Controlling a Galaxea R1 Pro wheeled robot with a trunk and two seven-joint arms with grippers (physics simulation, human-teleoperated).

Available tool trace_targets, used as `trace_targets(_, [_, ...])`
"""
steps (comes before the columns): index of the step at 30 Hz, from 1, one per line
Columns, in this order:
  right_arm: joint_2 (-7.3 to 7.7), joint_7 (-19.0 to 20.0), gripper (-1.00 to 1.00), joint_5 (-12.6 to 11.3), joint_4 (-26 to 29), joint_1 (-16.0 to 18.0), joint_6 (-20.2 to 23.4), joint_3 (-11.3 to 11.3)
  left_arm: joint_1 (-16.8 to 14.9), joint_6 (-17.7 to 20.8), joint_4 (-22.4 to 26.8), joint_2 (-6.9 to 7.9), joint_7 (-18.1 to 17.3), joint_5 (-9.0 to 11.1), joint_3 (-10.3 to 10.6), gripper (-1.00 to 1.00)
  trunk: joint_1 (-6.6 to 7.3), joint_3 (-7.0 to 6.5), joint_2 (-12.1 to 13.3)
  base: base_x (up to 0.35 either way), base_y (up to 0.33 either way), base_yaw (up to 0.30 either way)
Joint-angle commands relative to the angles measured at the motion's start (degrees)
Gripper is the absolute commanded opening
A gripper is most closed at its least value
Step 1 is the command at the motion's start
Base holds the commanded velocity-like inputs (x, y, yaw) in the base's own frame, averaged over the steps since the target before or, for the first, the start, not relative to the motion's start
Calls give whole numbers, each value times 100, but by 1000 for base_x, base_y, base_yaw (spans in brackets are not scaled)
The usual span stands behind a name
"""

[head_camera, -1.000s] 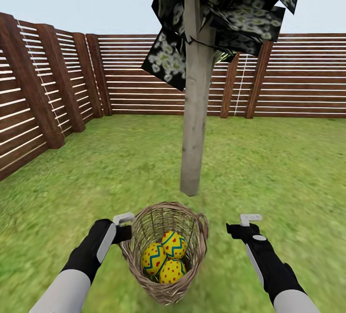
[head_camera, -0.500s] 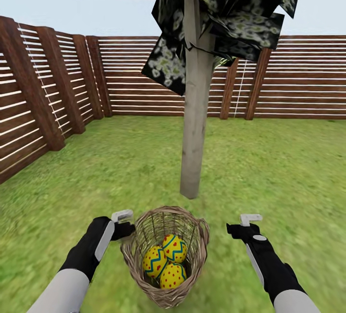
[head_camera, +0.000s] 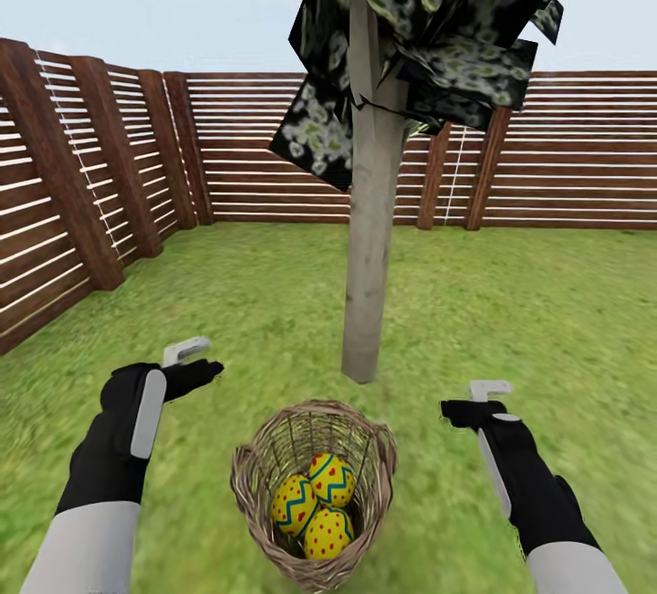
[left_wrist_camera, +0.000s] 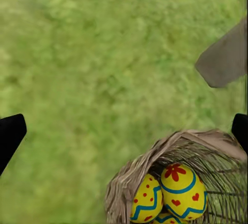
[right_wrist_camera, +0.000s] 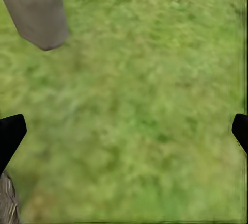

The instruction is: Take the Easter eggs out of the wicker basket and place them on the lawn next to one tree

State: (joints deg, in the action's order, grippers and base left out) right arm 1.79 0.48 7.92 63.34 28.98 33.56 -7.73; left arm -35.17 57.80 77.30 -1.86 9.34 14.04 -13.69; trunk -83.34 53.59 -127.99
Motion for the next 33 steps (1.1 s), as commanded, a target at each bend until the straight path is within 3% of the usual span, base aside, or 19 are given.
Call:
trace_targets(1, [-1,8,100,31,115,2,172,-46,-23,29,32,-8,51,65,-16,100,23,-12,39,0,0,0])
trace_targets(3, [-8,12,100,28,351,2,546,-132,-80,41,82,-5,51,71,-27,100,67,-48,120,0,0,0])
trace_targets(6, [-15,24,100,4,992,2,1253,-156,-130,44,130,214,44,155,-192,100,133,-102,240,0,0,0])
trace_targets(7, [-18,28,100,-101,1303,20,1780,-154,-172,46,229,270,43,463,-300,100,155,-120,280,0,0,0])
trace_targets(8, [-19,29,100,-177,1405,65,1998,-152,-185,43,264,290,44,683,-332,100,177,-138,320,0,0,0])
trace_targets(9, [-20,30,100,-216,1441,94,2080,-152,-190,42,275,299,45,796,-343,100,199,-156,360,0,0,0])
trace_targets(11, [-21,25,100,-348,1522,209,2296,-150,-198,32,309,325,54,1243,-374,100,243,-192,440,0,0,0])
trace_targets(13, [-30,18,100,-374,1520,242,2353,-139,-185,26,321,344,62,1393,-384,100,243,-192,440,0,0,10])
trace_targets(18, [-46,-18,100,-367,1515,264,2394,-124,-159,45,319,720,53,1529,-379,100,243,-192,440,0,0,206])
trace_targets(24, [-40,-21,100,-379,1515,250,2392,-115,-157,53,306,725,51,1540,-347,100,243,-192,440,0,-31,288])
trace_targets(33, [-37,-13,100,-380,1515,231,2392,-111,-157,56,298,731,51,1541,-345,100,243,-192,440,0,-276,293])
